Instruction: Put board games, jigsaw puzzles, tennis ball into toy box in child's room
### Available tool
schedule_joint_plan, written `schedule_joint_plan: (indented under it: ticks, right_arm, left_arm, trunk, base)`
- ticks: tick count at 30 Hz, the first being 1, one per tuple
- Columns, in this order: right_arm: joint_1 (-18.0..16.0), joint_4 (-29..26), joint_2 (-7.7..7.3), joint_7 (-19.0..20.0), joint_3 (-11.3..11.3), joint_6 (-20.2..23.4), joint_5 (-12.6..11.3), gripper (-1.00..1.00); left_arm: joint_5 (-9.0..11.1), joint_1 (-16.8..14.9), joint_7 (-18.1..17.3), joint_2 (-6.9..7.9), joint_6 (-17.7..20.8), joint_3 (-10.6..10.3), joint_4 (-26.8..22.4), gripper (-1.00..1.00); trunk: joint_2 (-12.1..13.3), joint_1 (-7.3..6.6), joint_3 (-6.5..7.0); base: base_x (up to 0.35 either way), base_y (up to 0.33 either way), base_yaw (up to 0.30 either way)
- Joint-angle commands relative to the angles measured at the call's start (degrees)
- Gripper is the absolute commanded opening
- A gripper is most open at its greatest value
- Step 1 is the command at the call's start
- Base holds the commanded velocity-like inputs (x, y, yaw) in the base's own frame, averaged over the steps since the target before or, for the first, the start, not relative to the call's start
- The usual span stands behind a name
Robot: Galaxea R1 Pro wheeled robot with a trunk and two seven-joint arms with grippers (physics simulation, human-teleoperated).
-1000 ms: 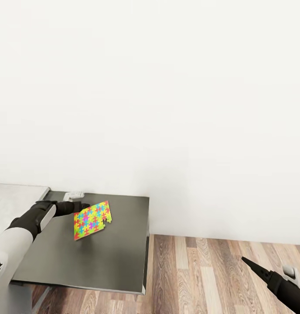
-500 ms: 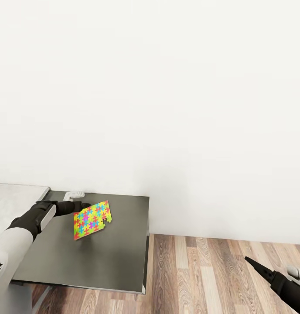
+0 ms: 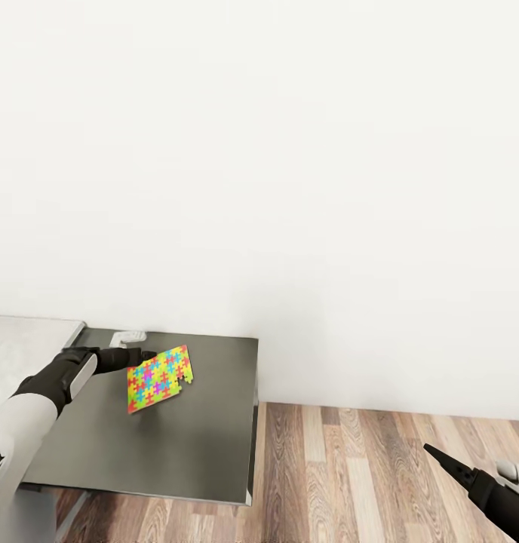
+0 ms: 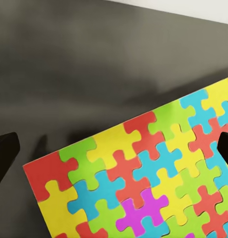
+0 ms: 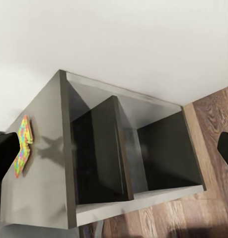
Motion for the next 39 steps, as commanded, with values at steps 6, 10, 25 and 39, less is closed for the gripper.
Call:
schedule_joint_plan:
  ticks: [6, 10, 25, 39]
  right_arm:
    - [0.00, -0.05, -0.06, 0.00, -0.05, 0.35, -0.18, 1.00]
    - [0.00, -0.05, -0.07, 0.00, -0.05, 0.35, -0.18, 1.00]
    - [0.00, -0.05, -0.07, 0.00, -0.05, 0.35, -0.18, 1.00]
    - [0.00, -0.05, -0.07, 0.00, -0.05, 0.35, -0.18, 1.00]
  left_arm:
    - [0.58, -0.03, 0.10, 0.07, 0.36, -0.52, -0.07, 1.00]
    - [0.57, -0.03, 0.10, 0.07, 0.31, -0.49, -0.07, 1.00]
    - [0.49, -0.03, 0.10, 0.07, 0.19, -0.54, -0.07, 1.00]
    - [0.48, -0.03, 0.10, 0.11, 0.17, -0.52, -0.07, 1.00]
  trunk:
    - [-0.10, 0.03, -0.62]
    - [-0.10, 0.03, -0.99]
    - [-0.10, 0.03, -2.37]
    - [-0.10, 0.03, -3.24]
  base:
    - [0.000, 0.000, 0.000]
    - [0.000, 0.000, 0.000]
    - [0.000, 0.000, 0.000]
    - [0.000, 0.000, 0.000]
